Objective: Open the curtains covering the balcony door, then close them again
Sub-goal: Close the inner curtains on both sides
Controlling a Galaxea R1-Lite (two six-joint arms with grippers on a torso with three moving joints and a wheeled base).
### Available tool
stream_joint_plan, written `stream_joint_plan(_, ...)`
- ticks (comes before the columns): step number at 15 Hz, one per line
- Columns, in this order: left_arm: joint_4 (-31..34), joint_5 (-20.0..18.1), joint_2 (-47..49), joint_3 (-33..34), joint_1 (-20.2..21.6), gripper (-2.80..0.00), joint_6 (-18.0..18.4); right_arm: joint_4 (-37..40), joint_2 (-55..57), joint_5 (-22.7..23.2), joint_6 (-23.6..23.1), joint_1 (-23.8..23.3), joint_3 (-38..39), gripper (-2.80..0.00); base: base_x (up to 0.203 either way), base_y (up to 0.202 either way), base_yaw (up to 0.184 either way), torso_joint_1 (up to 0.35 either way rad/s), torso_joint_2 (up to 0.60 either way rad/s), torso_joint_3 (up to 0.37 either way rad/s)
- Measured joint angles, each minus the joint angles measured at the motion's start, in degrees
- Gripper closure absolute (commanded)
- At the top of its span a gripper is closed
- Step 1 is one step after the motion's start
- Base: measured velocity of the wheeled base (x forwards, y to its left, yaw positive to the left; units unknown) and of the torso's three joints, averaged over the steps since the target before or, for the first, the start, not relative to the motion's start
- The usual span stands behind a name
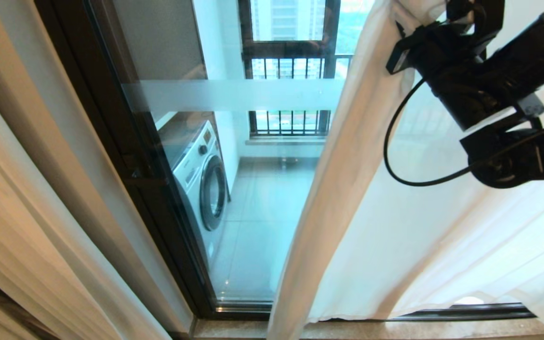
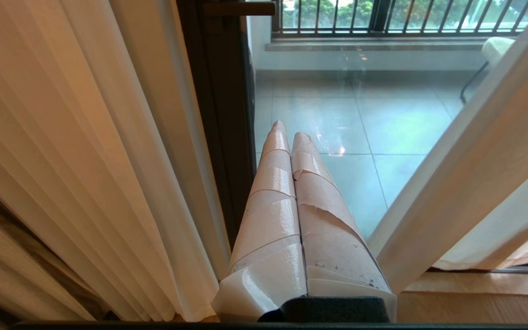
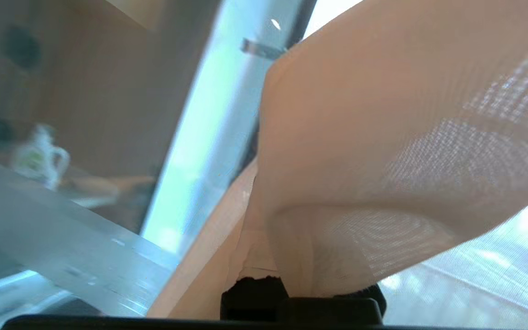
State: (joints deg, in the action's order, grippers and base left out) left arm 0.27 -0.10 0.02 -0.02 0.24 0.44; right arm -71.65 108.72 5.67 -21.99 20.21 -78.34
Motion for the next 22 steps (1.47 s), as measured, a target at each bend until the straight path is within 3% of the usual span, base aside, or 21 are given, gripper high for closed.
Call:
stream_joint_plan(13, 0.00, 0.00, 0.00, 0.00, 0.00, 0.00, -0.02, 0.46, 4.78, 0.08, 2.29, -16.04, -0.35, 0.00, 0.000, 0.000, 0.000, 0.000, 0.00, 0.000)
stream_joint_plan(22, 0.00, 0.00, 0.00, 0.02, 0.00, 0.00, 0.01, 0.30, 6.66, 0.01, 3.51, -18.17, -4.16, 0.00, 0.000, 0.000, 0.000, 0.000, 0.00, 0.000)
